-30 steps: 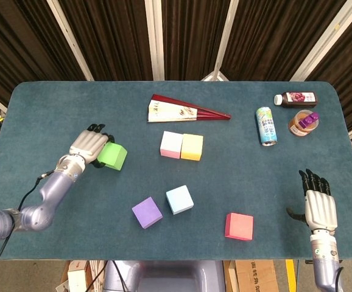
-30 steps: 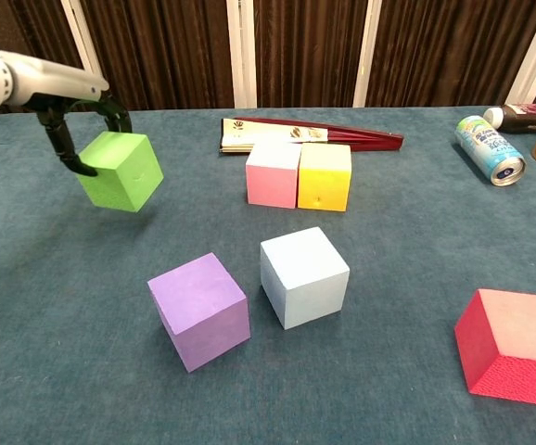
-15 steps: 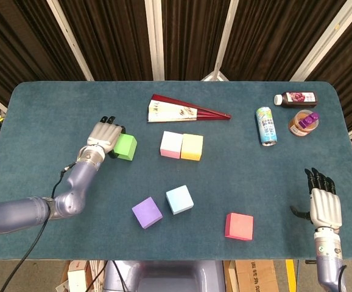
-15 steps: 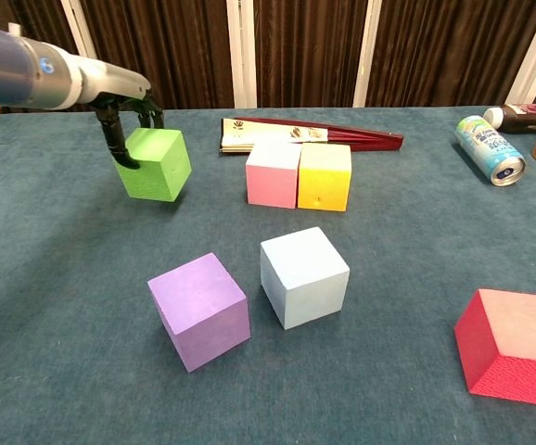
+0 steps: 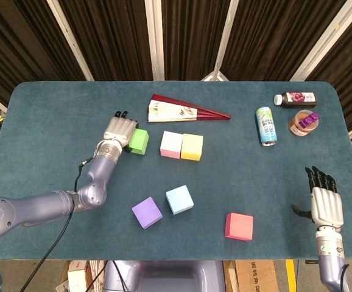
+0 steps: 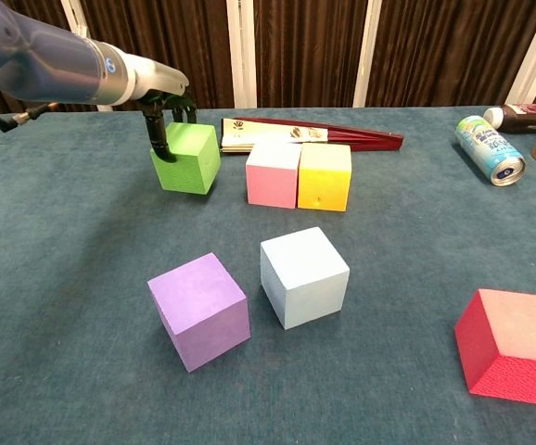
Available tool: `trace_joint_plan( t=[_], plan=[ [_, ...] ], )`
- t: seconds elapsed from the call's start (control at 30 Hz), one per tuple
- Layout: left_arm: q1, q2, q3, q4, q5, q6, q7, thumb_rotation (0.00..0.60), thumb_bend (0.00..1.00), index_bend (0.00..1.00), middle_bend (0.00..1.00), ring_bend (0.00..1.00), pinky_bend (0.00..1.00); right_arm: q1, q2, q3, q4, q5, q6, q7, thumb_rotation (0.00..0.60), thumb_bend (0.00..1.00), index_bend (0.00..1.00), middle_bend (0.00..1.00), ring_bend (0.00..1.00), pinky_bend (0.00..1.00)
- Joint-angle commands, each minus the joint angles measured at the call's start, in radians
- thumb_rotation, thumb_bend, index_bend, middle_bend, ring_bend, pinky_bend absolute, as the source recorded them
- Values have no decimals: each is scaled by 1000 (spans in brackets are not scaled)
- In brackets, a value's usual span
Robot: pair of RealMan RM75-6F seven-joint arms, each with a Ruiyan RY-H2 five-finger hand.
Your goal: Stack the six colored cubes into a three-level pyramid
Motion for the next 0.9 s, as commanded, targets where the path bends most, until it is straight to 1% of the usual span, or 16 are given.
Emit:
trace_joint_plan(
  t=[0.03, 0.1, 0.23, 0.53, 0.7, 0.9],
  plan=[
    [-15, -23, -11, 26, -18, 5, 12, 600, 408, 311, 289, 0, 4, 2, 9, -19, 6, -50, 2, 18, 600, 198, 17, 24, 0, 0],
    [-23, -38, -22, 47, -32, 0, 17, 600, 408, 311, 289, 0, 4, 1, 10, -27, 9, -76, 6, 27, 600, 198, 17, 24, 0, 0],
    [-38, -65, -30, 87, -51, -12, 35, 600, 408, 311, 289, 0, 4, -3, 10, -31, 8, -88, 18, 26, 600, 199, 17, 24, 0, 0],
    [-58, -142, -48, 204, -94, -63, 63, 600, 405, 311, 288, 0, 4, -6, 8, -23, 6, -65, 23, 14, 600, 199, 17, 24, 0, 0],
    [-60, -154, -55, 221, -95, -71, 68, 600, 400, 311, 288, 0, 4, -7, 7, -20, 6, -60, 26, 9, 600, 199, 17, 24, 0, 0],
    [-57, -151, -78, 206, -100, -65, 60, 600, 391, 314, 288, 0, 4, -8, 7, -17, 4, -56, 29, 9, 600, 199, 17, 24, 0, 0]
  ],
)
